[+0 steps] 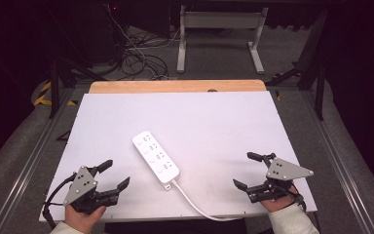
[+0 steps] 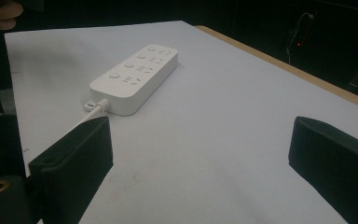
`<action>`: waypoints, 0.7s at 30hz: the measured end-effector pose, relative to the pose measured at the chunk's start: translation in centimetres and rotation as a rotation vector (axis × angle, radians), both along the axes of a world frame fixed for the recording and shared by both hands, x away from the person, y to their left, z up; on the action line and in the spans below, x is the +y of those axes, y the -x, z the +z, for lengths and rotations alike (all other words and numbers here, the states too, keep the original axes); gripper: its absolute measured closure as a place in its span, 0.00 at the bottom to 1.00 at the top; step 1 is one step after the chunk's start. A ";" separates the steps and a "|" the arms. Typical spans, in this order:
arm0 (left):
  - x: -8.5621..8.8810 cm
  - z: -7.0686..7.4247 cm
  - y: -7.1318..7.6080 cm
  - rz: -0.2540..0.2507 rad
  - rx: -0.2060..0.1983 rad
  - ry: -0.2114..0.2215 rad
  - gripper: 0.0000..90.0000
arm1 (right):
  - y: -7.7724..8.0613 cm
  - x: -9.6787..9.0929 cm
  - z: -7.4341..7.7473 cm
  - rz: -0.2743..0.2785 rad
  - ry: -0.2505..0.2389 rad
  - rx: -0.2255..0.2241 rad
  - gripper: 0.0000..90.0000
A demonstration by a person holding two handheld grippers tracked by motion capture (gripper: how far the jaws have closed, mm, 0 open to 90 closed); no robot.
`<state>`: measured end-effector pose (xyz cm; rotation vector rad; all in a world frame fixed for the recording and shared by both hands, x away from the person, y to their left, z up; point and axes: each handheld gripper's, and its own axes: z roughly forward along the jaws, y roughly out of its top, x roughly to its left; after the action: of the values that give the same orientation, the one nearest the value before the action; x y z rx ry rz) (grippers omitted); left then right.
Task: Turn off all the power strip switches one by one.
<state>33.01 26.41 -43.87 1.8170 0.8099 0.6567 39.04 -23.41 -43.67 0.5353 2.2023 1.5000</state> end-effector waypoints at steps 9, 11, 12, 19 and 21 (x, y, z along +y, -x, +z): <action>0.1 0.3 0.1 0.000 0.001 -0.011 0.31 | -0.1 0.1 -0.1 0.005 0.007 0.004 0.08; 0.0 0.4 0.1 -0.001 -0.011 -0.052 0.34 | 0.0 0.1 -0.1 0.007 0.007 0.004 0.08; -0.1 0.5 0.2 -0.004 -0.016 -0.068 0.35 | 0.0 0.2 -0.1 0.009 0.009 0.002 0.08; 0.1 1.2 -0.1 -0.037 0.044 -0.011 0.41 | -0.1 0.2 -0.1 0.009 0.013 0.006 0.09; 0.1 1.5 -0.2 -0.031 0.043 -0.024 0.44 | -0.1 0.2 -0.2 0.012 0.012 0.007 0.09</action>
<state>33.17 26.49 -42.41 1.8674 0.8034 0.6121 39.18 -23.21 -43.84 0.5260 2.2222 1.4923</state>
